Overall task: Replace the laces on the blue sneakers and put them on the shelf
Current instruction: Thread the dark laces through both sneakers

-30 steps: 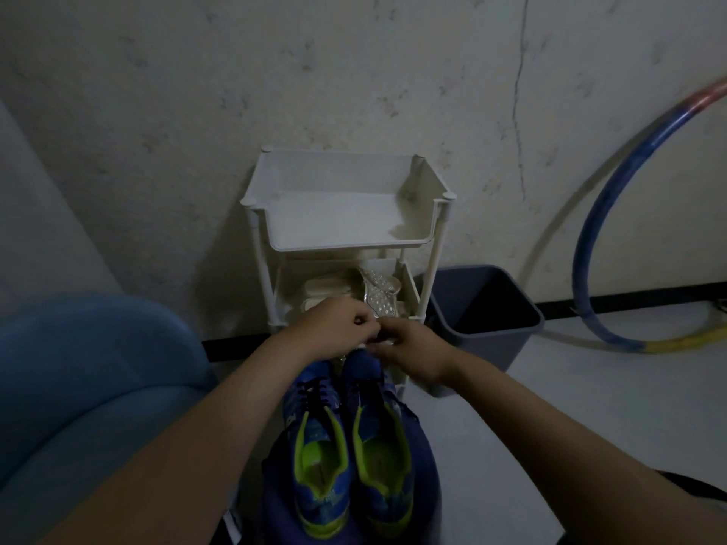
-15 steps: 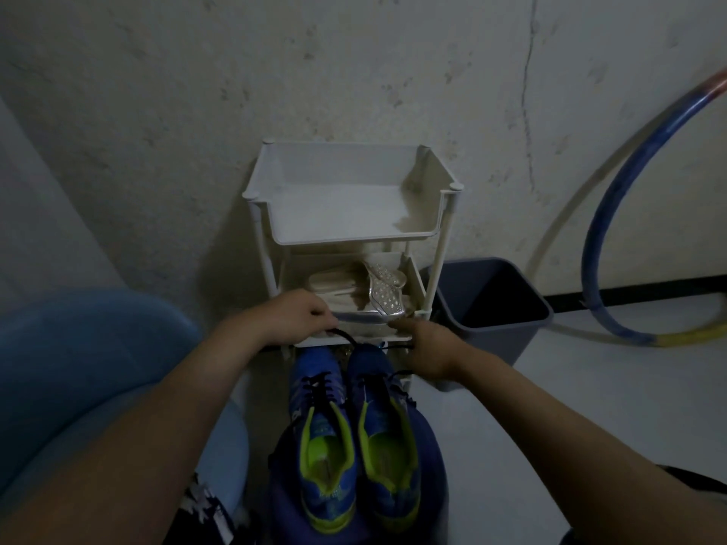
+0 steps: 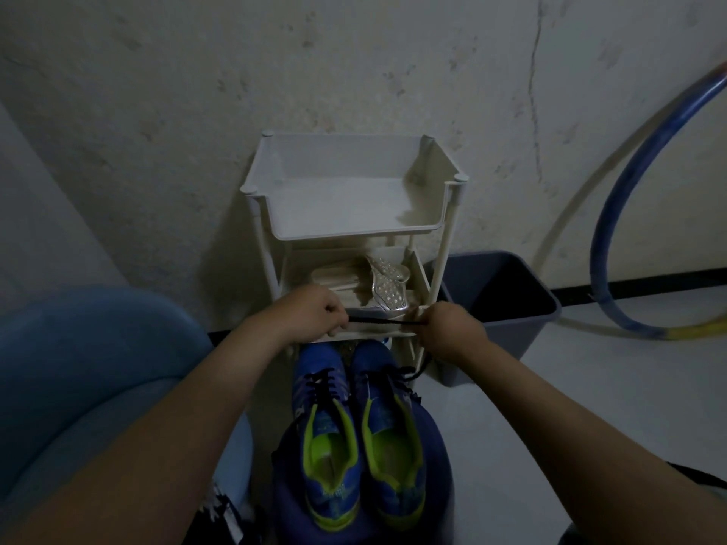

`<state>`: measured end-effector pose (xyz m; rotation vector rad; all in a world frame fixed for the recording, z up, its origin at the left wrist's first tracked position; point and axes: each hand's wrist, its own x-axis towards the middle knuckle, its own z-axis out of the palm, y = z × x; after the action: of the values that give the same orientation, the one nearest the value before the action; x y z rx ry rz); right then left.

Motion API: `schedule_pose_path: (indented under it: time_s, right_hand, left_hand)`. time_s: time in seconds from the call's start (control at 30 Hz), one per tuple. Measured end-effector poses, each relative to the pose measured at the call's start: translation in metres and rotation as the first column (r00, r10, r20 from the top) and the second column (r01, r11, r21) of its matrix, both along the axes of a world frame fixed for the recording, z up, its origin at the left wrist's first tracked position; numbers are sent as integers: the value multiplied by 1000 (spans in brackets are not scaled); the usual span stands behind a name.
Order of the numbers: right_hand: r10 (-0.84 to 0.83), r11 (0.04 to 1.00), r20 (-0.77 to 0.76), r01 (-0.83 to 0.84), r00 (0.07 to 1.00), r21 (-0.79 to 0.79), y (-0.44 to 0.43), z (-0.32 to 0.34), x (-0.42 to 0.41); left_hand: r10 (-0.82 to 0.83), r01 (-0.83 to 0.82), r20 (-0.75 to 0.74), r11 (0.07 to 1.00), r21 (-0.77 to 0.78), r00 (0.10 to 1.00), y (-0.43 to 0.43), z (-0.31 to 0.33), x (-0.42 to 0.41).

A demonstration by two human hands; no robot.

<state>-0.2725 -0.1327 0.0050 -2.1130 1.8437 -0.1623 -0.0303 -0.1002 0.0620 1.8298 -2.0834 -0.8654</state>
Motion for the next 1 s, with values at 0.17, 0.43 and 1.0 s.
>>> schedule_pose_path:
  time_s: [0.17,0.43,1.0]
  right_hand:
    - [133,990,-35,-132,990,47,9,5,3]
    - [216,944,414,-297,885,144,12,14,22]
    - [124,977,607,-204,785,65,21,16,21]
  left_hand:
    - [-25,25,-4,999,47,1000,1,-8,-10]
    - [-69,75,-52,990,117,996,1,-16,-42]
    - [165,-134,-209,979,156,964,-1,-26,-48]
